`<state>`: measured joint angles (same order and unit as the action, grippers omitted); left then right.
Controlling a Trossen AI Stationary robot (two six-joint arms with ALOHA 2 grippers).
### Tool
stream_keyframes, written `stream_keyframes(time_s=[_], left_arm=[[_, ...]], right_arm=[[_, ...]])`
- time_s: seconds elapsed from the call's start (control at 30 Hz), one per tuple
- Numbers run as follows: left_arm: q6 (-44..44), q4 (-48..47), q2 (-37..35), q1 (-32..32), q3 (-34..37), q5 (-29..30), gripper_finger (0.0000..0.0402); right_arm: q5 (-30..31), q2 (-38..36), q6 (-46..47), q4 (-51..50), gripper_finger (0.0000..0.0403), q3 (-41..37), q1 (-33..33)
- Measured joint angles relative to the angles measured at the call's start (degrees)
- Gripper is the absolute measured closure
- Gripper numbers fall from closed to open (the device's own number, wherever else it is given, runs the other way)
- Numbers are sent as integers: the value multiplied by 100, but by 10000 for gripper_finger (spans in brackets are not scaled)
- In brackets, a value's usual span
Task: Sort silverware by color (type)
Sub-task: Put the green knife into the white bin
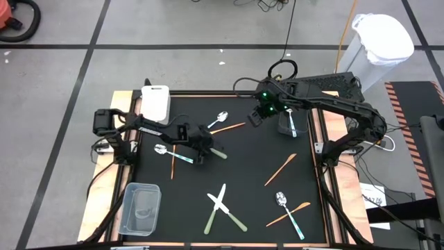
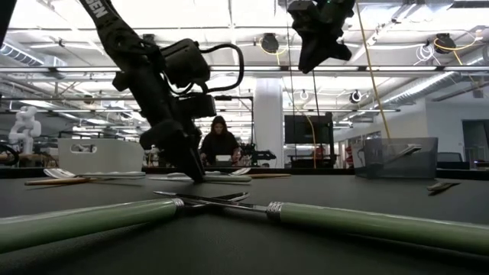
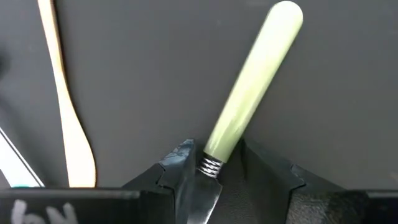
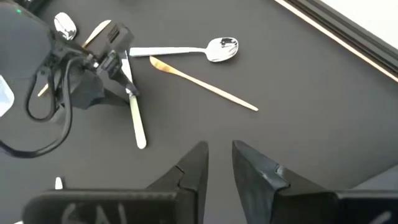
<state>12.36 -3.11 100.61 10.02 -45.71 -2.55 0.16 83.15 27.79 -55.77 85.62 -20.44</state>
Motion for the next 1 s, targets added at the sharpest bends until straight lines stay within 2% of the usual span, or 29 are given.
stream_keyframes(time_s=[0.13,0.3,0.4,0.53,0.63,1.0], left_arm=[[4,-119,20,1,-2,0,281],[-13,-269,20,-2,-4,-102,344],[-344,-308,20,2,-9,-99,376],[-852,-417,-42,4,-122,-72,377],[-907,-535,-163,4,-232,7,362],[-958,-2783,-1059,252,-1541,970,343]], right_arm=[[2,2,0,-2,332,0,-1],[0,2,-6,24,332,0,1],[2,2,-27,22,332,0,1],[2,2,-42,20,332,0,1],[2,2,-88,22,332,0,1],[9,2,-190,31,332,0,1]])
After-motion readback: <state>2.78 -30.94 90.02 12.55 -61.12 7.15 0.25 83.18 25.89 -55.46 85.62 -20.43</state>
